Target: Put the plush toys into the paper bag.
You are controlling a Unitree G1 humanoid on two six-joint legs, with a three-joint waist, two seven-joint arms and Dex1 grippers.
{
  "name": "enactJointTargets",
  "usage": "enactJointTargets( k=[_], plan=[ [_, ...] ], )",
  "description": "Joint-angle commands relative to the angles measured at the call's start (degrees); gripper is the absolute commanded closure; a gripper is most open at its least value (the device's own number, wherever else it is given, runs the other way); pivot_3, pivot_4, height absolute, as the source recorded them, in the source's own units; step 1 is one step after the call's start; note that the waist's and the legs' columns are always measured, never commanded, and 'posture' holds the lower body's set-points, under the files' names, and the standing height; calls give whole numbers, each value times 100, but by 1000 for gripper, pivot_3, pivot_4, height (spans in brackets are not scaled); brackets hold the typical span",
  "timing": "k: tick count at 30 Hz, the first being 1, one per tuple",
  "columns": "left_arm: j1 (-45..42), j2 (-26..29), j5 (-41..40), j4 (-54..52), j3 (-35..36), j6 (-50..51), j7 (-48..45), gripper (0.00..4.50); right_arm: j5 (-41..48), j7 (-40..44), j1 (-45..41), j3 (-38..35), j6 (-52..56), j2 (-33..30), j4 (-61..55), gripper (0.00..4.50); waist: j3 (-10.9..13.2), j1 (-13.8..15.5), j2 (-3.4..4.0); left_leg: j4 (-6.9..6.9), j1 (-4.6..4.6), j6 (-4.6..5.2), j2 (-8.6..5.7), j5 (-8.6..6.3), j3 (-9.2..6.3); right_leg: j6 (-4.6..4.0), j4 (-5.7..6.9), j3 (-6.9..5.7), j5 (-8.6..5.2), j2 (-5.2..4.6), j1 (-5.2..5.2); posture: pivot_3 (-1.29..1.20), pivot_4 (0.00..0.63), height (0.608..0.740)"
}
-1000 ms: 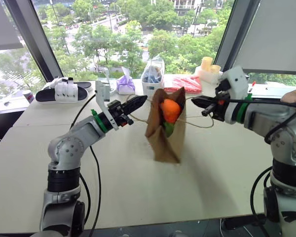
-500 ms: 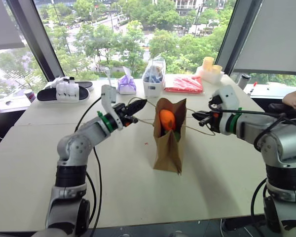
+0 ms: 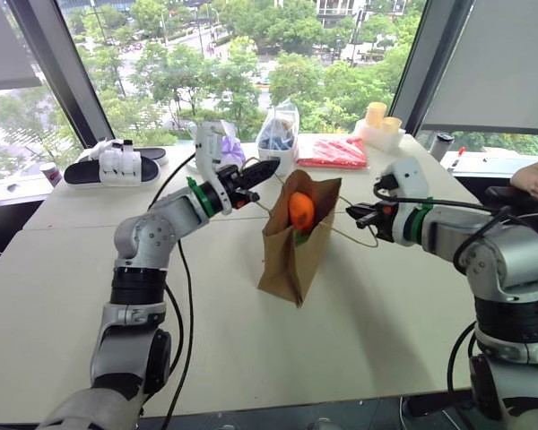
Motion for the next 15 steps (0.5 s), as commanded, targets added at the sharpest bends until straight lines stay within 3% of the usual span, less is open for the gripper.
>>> enactJointTargets(
  k=[1, 3, 8, 10, 15],
  plan=[
    [114, 132, 112, -153, -90, 4, -236, 4250, 79, -63, -164, -83, -5, 45, -264, 3619, 0, 3, 0, 0, 0, 0, 0, 0, -1, 0, 0, 0, 0, 0, 0, 0, 150, 740],
    [158, 226, 145, -190, -89, 56, -334, 3642, 101, -60, -213, -105, -33, 20, -272, 2661, 1, 6, -1, 1, -3, 0, 0, 0, -1, 0, 0, 0, 0, 0, -3, 0, 150, 740],
    [265, 582, 207, -214, -95, 101, -613, 1045, 111, -2, -312, -151, -112, -137, -294, 12, 1, 1, -1, 0, -4, 0, 0, 0, -1, 0, 1, 0, 0, 0, -5, 0, 150, 740],
    [341, 755, 223, -239, -73, 123, -745, 59, 148, 56, -361, -224, -160, -227, -333, 0, 1, 0, -1, 0, -4, 0, 0, 0, -1, 0, 1, 0, 0, 0, -5, 0, 150, 740],
    [594, 1133, 194, -278, 18, 144, -1100, 59, 282, -19, -698, -726, -188, -313, -241, 0, 2, -2, 0, -2, -4, 1, 0, 0, -1, 0, 1, 0, 0, 0, -7, 0, 150, 740]
  ],
)
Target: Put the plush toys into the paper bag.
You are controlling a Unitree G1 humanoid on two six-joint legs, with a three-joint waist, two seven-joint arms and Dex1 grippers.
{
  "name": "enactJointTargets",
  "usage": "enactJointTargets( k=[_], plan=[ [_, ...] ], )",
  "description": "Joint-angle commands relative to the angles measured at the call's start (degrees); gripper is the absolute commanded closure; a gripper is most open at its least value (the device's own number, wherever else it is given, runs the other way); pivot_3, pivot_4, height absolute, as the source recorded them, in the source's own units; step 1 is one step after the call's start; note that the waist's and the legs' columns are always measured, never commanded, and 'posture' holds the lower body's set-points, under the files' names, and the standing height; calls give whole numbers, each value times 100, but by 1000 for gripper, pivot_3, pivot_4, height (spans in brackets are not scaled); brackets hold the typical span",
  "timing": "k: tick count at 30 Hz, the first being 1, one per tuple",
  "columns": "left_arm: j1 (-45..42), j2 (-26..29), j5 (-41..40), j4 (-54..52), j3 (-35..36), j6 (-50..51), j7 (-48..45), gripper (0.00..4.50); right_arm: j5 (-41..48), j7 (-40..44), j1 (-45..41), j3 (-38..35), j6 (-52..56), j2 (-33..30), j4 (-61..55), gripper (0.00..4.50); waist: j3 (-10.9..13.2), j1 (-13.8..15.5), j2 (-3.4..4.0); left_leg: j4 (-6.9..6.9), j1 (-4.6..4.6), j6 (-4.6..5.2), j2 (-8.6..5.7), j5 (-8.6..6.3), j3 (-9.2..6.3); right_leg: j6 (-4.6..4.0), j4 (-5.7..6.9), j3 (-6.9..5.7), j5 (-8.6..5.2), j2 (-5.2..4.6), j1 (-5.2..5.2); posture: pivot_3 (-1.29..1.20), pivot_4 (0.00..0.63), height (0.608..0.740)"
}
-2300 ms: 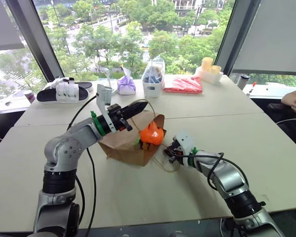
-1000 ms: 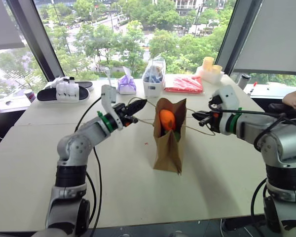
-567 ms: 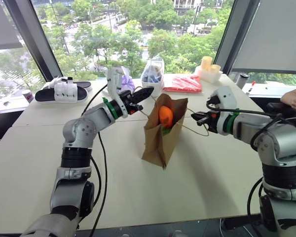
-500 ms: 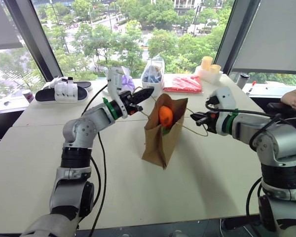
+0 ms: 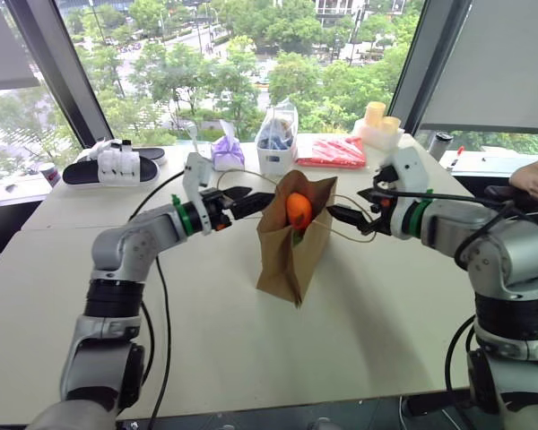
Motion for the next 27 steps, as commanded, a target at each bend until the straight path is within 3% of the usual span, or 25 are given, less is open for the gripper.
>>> enactJointTargets(
  k=[1, 10, 13, 19, 22, 27],
  plan=[
    [50, 185, -150, -205, 217, 79, -272, 59, 139, -127, -472, -584, -85, -84, -70, 0, 0, 4, 0, 0, 0, 0, 0, 0, 0, 0, 0, 0, 0, 0, 0, 0, 150, 740],
    [543, 499, -336, -768, 51, 493, -855, 59, 143, -197, -151, -1312, -75, -674, -51, 0, 0, 16, 0, -1, -4, 2, 0, -1, 0, 0, -3, 0, 0, -1, 0, 0, 150, 740],
    [853, 588, -512, -1192, -45, 703, -1150, 59, 147, -357, 369, -1708, -24, -633, -161, 0, 0, 15, 0, -2, -4, 3, 1, -2, 1, 0, -3, 1, 0, -2, 1, 0, 150, 740],
    [1170, 596, -406, -1707, -428, 641, -1302, 59, 292, -569, 1296, -1816, 6, -262, -699, 0, 0, -6, 1, 0, 0, 3, 3, -1, 6, 0, 2, 5, 0, -1, 1, 0, 150, 740],
    [1248, 457, -254, -1805, -585, 478, -1158, 0, 274, -708, 1700, -1339, -102, 152, -1070, 891, 0, -8, 2, 0, 3, 3, 4, -1, 8, 0, 3, 6, 0, -1, 1, 0, 150, 740],
    [1534, 181, 95, -1996, -878, 144, -869, 0, 161, -914, 1954, -259, -452, 1151, -1272, 3491, -1, -11, 5, -1, 10, 2, 6, 0, 11, -3, 5, 10, 1, 0, 3, 0, 150, 740]
  ],
)
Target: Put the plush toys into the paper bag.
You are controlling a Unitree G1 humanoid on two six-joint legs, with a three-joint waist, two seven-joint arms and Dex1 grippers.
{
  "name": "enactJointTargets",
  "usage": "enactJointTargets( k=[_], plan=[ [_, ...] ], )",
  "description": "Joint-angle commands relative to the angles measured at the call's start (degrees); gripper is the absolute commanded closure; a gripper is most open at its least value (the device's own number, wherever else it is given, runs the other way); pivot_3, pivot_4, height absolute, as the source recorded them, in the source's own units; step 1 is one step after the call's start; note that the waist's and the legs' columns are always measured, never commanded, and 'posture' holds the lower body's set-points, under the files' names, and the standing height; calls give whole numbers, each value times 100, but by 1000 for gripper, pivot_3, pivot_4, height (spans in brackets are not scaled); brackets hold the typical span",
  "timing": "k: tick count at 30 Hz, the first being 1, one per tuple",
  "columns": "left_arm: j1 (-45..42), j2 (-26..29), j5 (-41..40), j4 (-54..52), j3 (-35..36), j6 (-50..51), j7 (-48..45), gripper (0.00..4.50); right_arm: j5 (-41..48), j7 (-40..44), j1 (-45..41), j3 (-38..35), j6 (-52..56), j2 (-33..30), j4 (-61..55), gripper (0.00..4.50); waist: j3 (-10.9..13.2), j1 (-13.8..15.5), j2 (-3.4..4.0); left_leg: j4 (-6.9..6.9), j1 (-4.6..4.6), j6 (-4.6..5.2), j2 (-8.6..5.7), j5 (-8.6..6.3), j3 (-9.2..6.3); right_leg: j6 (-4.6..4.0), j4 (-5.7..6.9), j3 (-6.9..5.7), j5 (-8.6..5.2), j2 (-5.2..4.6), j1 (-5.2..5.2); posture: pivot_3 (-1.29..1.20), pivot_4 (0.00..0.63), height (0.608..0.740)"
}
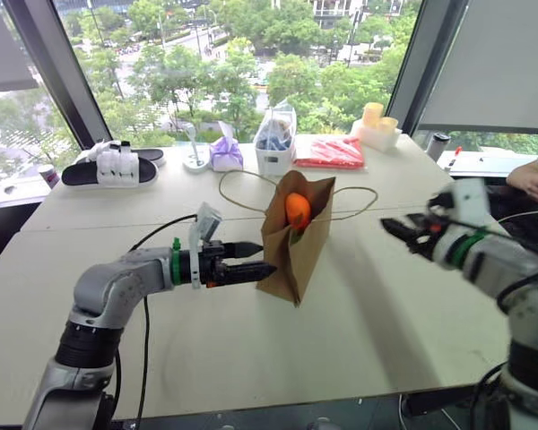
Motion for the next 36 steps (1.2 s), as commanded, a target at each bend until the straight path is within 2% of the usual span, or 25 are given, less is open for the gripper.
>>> enactJointTargets(
  k=[1, 2, 6, 14, 21, 25, 31, 32, 36],
  plan=[
    [85, -126, 164, -278, -80, -232, 222, 0, -53, -93, -5, 483, -342, 273, -234, 3925, 1, 22, 1, 1, -3, 0, 0, 0, -2, 0, 0, 0, 0, 0, 0, 0, 150, 740],
    [118, -155, 217, -314, -98, -275, 283, 0, -65, -109, 5, 561, -387, 345, -208, 4467, 1, 36, 1, 3, -3, 0, -1, 0, -2, 0, -1, 0, 0, 0, -1, 0, 150, 740],
    [214, -280, 495, -423, -213, -446, 603, 0, -130, -136, 31, 815, -502, 414, -111, 4467, 1, 59, 0, 6, -6, 0, -6, 0, -9, 0, -6, -2, 0, -2, 5, 0, 150, 740],
    [309, -1046, 843, -587, -388, -541, 1501, 0, -101, -280, 74, 1067, -447, 670, -245, 4467, 1, 25, 1, 4, -4, 0, -5, 0, -8, 0, -4, -4, 0, 0, 4, 0, 150, 740],
    [527, -1088, 898, -750, -285, -506, 1838, 0, -64, -492, 120, 1263, -295, 910, -437, 4467, 0, 33, 1, 4, -1, 0, -4, 0, -9, 0, -2, -4, 0, 1, 4, 0, 150, 740],
    [571, -1166, 946, -687, -197, -637, 2032, 1161, -24, -517, 132, 1268, -212, 930, -515, 4500, 0, 40, 1, 5, -1, 0, -5, 0, -9, 0, -2, -4, 0, 1, 5, 0, 150, 740],
    [470, -1436, 1032, -333, -146, -806, 2231, 4230, 42, -548, 201, 1194, -54, 894, -708, 4500, 0, 40, 1, 4, -1, 0, -5, 0, -9, 0, -2, -4, 0, 1, 5, 0, 150, 740],
    [446, -1463, 1046, -262, -129, -817, 2243, 4444, 47, -561, 229, 1177, -20, 887, -751, 4500, 0, 41, 1, 4, -1, 0, -5, 0, -9, 0, -2, -5, 0, 1, 5, 0, 150, 740],
    [297, -1466, 997, 10, -63, -861, 2092, 4444, 143, -501, 401, 983, 122, 731, -988, 4500, 0, 51, 0, 5, -1, 0, -6, 0, -9, 0, -3, -5, 0, 1, 6, 0, 150, 740]
  ],
)
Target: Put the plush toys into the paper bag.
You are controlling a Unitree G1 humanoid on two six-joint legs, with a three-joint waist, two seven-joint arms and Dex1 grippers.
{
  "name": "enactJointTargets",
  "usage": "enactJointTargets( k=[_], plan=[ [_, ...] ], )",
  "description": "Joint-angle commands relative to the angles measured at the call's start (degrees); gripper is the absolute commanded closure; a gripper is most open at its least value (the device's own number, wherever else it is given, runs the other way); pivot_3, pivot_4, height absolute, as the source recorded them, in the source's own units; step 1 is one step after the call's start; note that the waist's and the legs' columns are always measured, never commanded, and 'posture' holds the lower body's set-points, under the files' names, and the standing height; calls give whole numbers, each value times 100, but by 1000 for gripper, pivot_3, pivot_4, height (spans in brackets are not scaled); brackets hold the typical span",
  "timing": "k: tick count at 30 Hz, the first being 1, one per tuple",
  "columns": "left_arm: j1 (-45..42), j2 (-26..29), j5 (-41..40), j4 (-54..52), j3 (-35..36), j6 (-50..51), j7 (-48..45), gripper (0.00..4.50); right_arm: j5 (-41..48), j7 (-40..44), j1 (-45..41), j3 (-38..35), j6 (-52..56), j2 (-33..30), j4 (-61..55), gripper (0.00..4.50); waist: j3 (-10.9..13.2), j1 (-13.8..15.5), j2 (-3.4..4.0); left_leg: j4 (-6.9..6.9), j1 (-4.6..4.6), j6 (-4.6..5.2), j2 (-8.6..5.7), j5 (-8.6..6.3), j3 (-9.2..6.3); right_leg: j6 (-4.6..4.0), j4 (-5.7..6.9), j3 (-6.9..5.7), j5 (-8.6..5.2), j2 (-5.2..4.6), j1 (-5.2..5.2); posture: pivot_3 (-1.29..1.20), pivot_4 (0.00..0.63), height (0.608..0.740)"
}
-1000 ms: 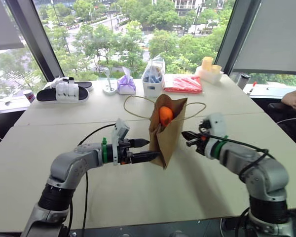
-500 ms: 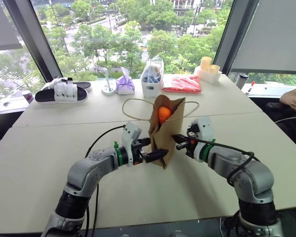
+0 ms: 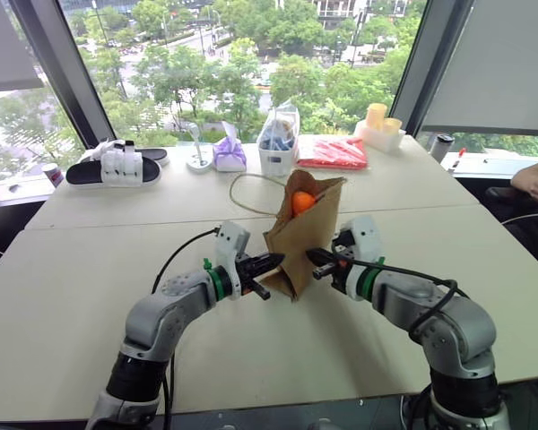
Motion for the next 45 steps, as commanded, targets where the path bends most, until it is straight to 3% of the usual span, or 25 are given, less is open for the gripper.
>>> enactJointTargets(
  k=[1, 6, 12, 19, 23, 28, 43, 45],
  plan=[
    [-225, 79, -35, 111, 139, -130, -205, 4444, 181, 81, 79, -323, 114, -170, -458, 4500, 0, 1, 0, 0, 0, 0, 0, 0, 0, 0, 0, 0, 0, 0, 0, 0, 150, 740],
    [-682, 471, -271, 639, 180, -149, -1241, 4444, 726, 573, 283, -1252, 380, -829, -890, 4500, 0, 1, 0, 0, 0, 1, -1, 0, 1, 0, 0, -2, 0, 0, 1, 0, 150, 740],
    [-1668, 1282, -452, 1698, 45, -247, -3386, 4444, 1441, 1652, 1206, -2883, 246, -2133, -1142, 4500, 2, 3, -3, 1, -4, 7, -1, -3, 2, 2, -6, -9, -2, 0, 7, 0, 150, 740],
    [-2530, 1696, 415, 3266, -771, -1289, -5551, 4444, 1565, 2247, 2111, -3824, -170, -2873, -1096, 4500, 3, -20, -4, 1, 6, 11, 3, -5, 12, 3, -7, -7, -2, 0, 13, 0, 150, 740],
    [-3078, 1769, 1153, 4771, -1031, -2292, -6223, 4444, 1713, 2096, 2253, -3883, -196, -2870, -1296, 4500, 7, -11, -11, 3, 7, 14, 4, -3, 13, 3, -7, -6, -2, 0, 14, 0, 150, 740],
    [-3746, 1790, 1520, 6137, -1154, -3119, -6262, 4444, 1880, 1878, 2271, -3801, -211, -2837, -1409, 4500, 12, 1, -20, 5, -1, 15, 3, -3, 7, 5, -13, -8, -3, -1, 14, 0, 150, 740],
    [-4255, 1773, 2099, 7274, -947, -4023, -6230, 4444, 1905, 1637, 1945, -2985, -549, -2988, -1103, 4500, 14, -7, -22, 7, -4, 19, 1, -5, 3, 9, -6, -9, -3, -3, 11, 0, 150, 740],
    [-4099, 1791, 2129, 7125, -845, -3873, -6181, 3926, 1808, 1661, 1977, -2816, -630, -3039, -1082, 4500, 13, -10, -22, 7, -3, 19, 1, -5, 3, 10, -5, -9, -4, -3, 11, 0, 150, 740]
  ],
)
